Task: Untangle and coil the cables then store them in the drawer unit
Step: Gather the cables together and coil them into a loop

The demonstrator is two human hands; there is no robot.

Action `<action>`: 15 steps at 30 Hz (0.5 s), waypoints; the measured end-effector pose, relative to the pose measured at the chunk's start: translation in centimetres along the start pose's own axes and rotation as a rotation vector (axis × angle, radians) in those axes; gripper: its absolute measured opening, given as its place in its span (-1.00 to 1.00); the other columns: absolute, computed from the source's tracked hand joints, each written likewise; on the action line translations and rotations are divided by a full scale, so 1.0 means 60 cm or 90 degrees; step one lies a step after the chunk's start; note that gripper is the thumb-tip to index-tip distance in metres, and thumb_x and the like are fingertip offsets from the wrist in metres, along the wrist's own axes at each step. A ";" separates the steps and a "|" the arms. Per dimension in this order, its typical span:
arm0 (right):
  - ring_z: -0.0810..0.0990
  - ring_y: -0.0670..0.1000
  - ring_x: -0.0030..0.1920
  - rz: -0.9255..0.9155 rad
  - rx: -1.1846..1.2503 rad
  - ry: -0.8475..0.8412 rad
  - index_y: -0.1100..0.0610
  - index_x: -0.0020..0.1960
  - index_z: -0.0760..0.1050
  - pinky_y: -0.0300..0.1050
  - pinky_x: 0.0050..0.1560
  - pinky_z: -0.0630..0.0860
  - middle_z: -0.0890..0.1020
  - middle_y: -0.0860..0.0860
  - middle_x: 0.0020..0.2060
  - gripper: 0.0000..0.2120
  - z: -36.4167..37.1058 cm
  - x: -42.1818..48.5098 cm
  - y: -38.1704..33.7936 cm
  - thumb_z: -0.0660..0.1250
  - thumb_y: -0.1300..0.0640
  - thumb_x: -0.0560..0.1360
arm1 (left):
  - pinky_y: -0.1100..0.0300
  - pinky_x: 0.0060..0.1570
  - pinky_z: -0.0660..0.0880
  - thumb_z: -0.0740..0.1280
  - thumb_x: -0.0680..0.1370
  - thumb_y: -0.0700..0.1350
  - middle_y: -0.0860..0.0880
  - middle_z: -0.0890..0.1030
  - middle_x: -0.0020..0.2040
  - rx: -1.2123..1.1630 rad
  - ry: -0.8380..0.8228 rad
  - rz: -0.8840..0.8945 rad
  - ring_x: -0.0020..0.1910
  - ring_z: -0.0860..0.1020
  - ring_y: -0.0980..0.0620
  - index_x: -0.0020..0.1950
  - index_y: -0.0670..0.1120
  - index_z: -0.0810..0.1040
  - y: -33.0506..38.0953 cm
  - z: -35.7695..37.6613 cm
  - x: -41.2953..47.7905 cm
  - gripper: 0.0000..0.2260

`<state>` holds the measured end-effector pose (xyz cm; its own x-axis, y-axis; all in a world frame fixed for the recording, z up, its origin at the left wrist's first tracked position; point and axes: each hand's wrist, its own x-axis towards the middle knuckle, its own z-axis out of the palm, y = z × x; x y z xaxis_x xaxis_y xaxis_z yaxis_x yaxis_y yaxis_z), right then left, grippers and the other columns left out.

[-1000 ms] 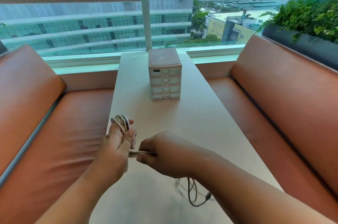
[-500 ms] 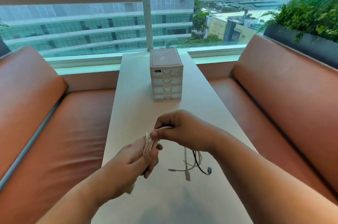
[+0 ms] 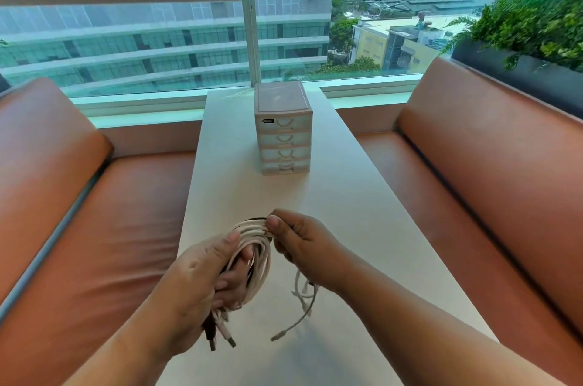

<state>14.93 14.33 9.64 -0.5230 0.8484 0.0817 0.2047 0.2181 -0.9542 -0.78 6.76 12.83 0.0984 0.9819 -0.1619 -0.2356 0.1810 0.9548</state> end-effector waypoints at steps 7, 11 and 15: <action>0.31 -0.09 -0.40 0.021 -0.018 0.019 -0.18 -0.28 0.43 -0.17 -0.31 0.33 0.37 -0.06 -0.39 -0.65 0.021 -0.011 0.012 0.08 -0.05 0.65 | 0.34 -0.64 0.25 0.17 0.51 0.05 0.08 0.17 -0.59 -0.178 0.059 0.003 -0.67 0.13 0.17 -0.30 -0.14 0.46 0.017 0.001 0.004 -0.68; 0.34 -0.16 -0.39 0.014 -0.100 0.034 -0.30 -0.29 0.37 -0.17 -0.22 0.35 0.38 -0.11 -0.41 -0.62 0.045 -0.017 0.013 0.07 -0.02 0.65 | 0.34 -0.64 0.27 0.16 0.53 0.08 0.10 0.18 -0.61 -0.258 0.088 0.016 -0.68 0.14 0.19 -0.25 -0.12 0.39 0.017 -0.004 0.014 -0.70; 0.36 -0.17 -0.37 0.037 -0.164 -0.001 -0.15 -0.12 0.43 -0.11 -0.17 0.37 0.38 -0.14 -0.41 -0.76 0.053 -0.024 0.007 0.05 -0.07 0.65 | 0.37 -0.63 0.28 0.17 0.52 0.13 0.07 0.19 -0.62 -0.319 0.114 0.013 -0.61 0.05 0.16 -0.28 -0.07 0.42 0.018 -0.011 0.020 -0.69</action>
<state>13.17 11.66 8.20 -0.5062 0.8620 0.0284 0.4374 0.2850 -0.8529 -1.54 8.17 13.51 -0.0667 0.9718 -0.2262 -0.6736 0.1234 0.7288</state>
